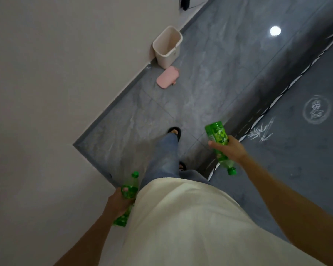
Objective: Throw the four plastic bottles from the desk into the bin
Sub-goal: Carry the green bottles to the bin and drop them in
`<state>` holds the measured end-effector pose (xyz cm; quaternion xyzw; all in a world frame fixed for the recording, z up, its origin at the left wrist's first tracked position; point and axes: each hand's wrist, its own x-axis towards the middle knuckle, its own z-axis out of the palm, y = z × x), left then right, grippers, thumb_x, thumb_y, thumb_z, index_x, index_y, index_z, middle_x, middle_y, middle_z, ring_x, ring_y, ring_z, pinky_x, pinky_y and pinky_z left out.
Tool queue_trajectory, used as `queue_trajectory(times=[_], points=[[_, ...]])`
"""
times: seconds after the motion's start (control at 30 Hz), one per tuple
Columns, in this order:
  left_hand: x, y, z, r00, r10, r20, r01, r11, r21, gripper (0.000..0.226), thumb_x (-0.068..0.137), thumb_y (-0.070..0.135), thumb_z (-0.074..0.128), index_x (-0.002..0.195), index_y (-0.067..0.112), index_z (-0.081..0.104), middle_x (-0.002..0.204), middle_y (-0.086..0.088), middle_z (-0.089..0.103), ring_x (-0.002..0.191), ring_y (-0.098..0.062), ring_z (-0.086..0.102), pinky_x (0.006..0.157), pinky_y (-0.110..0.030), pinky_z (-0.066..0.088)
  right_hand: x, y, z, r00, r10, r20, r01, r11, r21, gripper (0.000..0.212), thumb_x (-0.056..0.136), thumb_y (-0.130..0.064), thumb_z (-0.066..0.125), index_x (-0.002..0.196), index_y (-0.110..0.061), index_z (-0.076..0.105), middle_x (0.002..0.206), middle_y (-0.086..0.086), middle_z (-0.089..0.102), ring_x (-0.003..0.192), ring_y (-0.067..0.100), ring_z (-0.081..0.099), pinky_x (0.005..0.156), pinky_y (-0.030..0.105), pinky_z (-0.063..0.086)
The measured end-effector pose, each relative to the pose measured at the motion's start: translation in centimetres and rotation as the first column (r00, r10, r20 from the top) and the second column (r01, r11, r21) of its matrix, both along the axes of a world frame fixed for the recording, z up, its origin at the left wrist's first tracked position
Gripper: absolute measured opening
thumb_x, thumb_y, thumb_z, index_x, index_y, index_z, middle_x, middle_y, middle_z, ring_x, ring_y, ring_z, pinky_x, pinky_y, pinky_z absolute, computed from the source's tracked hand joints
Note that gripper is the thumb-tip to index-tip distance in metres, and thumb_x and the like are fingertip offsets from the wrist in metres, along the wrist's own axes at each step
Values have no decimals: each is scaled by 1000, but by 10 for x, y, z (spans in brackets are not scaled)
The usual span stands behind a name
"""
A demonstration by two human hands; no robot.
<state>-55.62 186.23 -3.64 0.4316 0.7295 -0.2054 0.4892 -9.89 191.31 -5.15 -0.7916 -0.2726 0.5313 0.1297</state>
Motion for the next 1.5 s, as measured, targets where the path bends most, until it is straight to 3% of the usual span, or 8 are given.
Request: queue_trajectory(times=[0.1, 0.23, 0.47, 0.67, 0.97, 1.13, 1.4, 1.5], points=[[23, 71, 0, 996, -64, 60, 63, 998, 24, 54, 85, 44, 74, 129, 16, 58, 125, -14, 66, 97, -22, 60, 81, -28, 39, 15, 29, -1, 999, -26, 36, 27, 999, -23, 63, 63, -68, 80, 89, -12, 69, 80, 15, 75, 75, 31, 74, 77, 45, 60], [77, 176, 2, 980, -148, 131, 143, 989, 49, 44, 73, 46, 75, 108, 19, 69, 104, -8, 72, 93, -26, 67, 85, -37, 54, 38, 33, -1, 988, -145, 50, 150, 982, -116, 52, 70, -53, 84, 93, -8, 69, 74, 11, 71, 63, 25, 67, 70, 43, 59], [215, 327, -1, 905, -386, 177, 361, 919, 161, 73, 68, 42, 79, 130, 15, 51, 122, -11, 64, 107, -29, 63, 79, -31, 47, 79, 1, 4, 940, -308, 148, 336, 912, -235, 39, 74, -46, 84, 93, -14, 73, 68, -1, 70, 60, 12, 65, 48, 21, 48], [325, 396, -11, 859, -463, 216, 417, 880, 230, 70, 63, 44, 77, 123, 18, 53, 113, -5, 66, 101, -25, 65, 84, -34, 53, 142, 10, -2, 927, -344, 150, 375, 868, -326, 41, 77, -52, 79, 98, -17, 71, 87, 11, 72, 75, 24, 66, 73, 35, 52], [386, 421, -25, 954, -277, 118, 254, 951, 177, 69, 68, 42, 84, 127, 18, 56, 119, -8, 68, 106, -30, 66, 81, -31, 46, 290, 137, -5, 970, -209, 126, 239, 917, -320, 47, 78, -52, 79, 102, -12, 72, 92, 14, 74, 84, 28, 70, 76, 36, 54], [385, 411, -20, 997, -66, 38, 62, 991, 115, 87, 67, 31, 89, 141, 13, 47, 130, -16, 62, 118, -34, 60, 101, -39, 43, 335, 248, -1, 993, -47, 110, 74, 964, -255, 49, 74, -55, 81, 94, -12, 70, 85, 15, 75, 75, 28, 71, 70, 37, 57], [376, 400, -30, 979, 202, -4, -202, 979, -31, 81, 74, 33, 86, 138, 7, 44, 130, -18, 59, 109, -30, 59, 90, -34, 47, 332, 434, 0, 948, 301, 103, -283, 947, -154, 56, 63, -75, 72, 94, -31, 56, 80, -9, 62, 71, 6, 60, 53, 21, 40], [378, 415, -36, 967, 254, -14, -254, 965, -67, 81, 74, 36, 85, 137, 7, 43, 128, -18, 59, 99, -26, 57, 84, -31, 45, 323, 485, -1, 912, 393, 118, -374, 914, -154, 67, 61, -77, 71, 102, -25, 57, 84, -5, 66, 74, 11, 64, 56, 24, 46]])
